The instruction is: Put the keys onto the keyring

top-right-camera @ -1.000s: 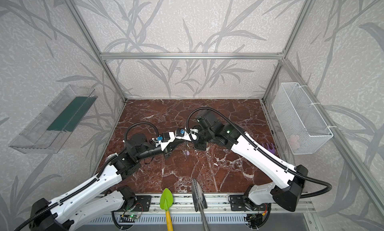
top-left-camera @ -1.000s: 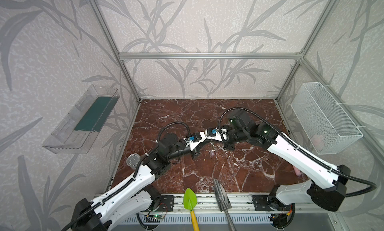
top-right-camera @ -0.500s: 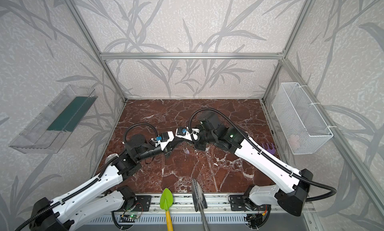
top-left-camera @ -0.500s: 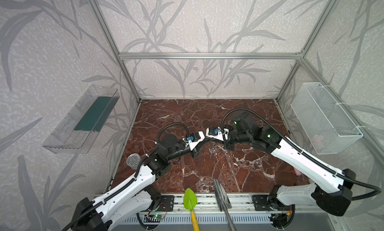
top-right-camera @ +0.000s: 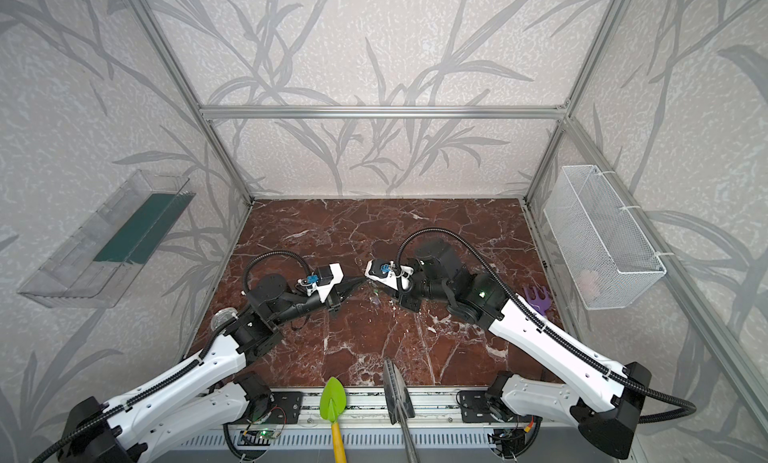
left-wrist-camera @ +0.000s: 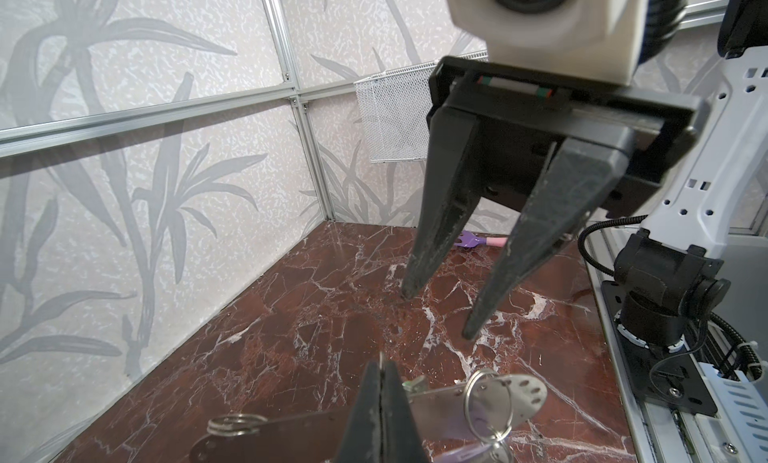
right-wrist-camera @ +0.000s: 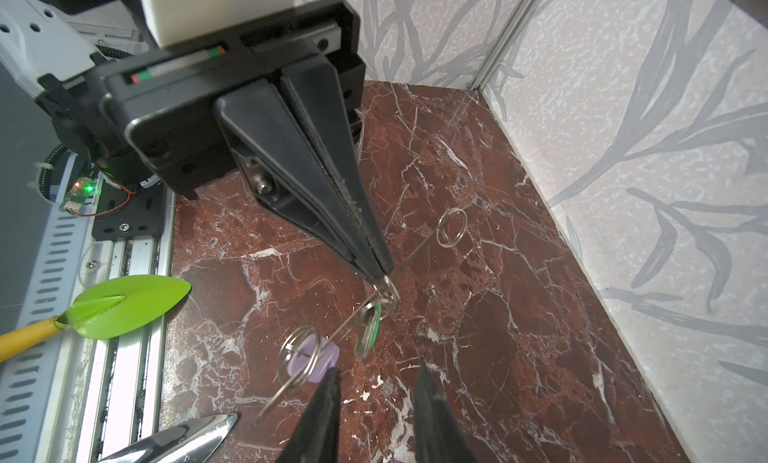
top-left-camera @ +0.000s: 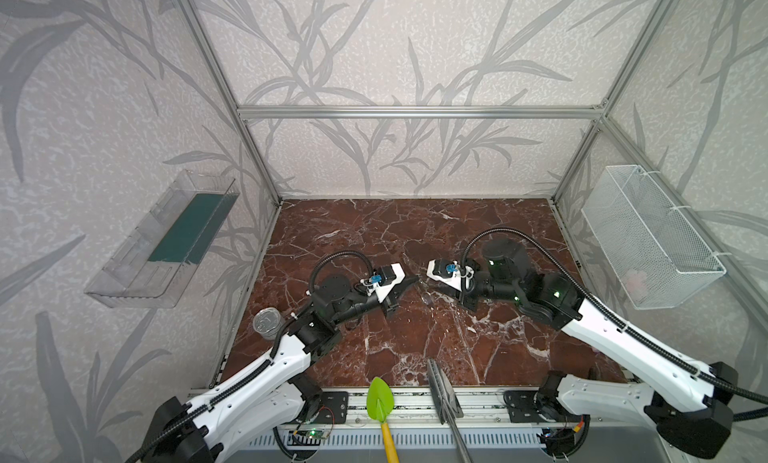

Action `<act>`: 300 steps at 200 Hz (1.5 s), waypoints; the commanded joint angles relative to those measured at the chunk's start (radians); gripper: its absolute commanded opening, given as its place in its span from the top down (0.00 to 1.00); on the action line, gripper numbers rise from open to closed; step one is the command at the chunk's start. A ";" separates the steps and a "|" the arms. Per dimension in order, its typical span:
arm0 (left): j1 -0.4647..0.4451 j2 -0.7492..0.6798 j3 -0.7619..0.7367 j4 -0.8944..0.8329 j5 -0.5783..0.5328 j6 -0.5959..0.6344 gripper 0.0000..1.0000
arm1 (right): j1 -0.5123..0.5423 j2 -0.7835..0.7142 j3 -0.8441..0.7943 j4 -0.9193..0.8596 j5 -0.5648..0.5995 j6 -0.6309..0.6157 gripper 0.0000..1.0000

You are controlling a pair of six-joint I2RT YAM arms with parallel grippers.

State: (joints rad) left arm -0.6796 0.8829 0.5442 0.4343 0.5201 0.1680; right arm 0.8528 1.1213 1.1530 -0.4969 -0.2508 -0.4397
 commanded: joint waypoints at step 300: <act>0.006 -0.034 -0.052 0.182 0.059 -0.079 1.00 | -0.011 0.124 -0.002 0.149 -0.241 0.071 1.00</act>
State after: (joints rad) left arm -0.6777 0.8585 0.5011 0.5625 0.5560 0.1009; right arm 0.8433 1.2377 1.1133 -0.3462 -0.4530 -0.3603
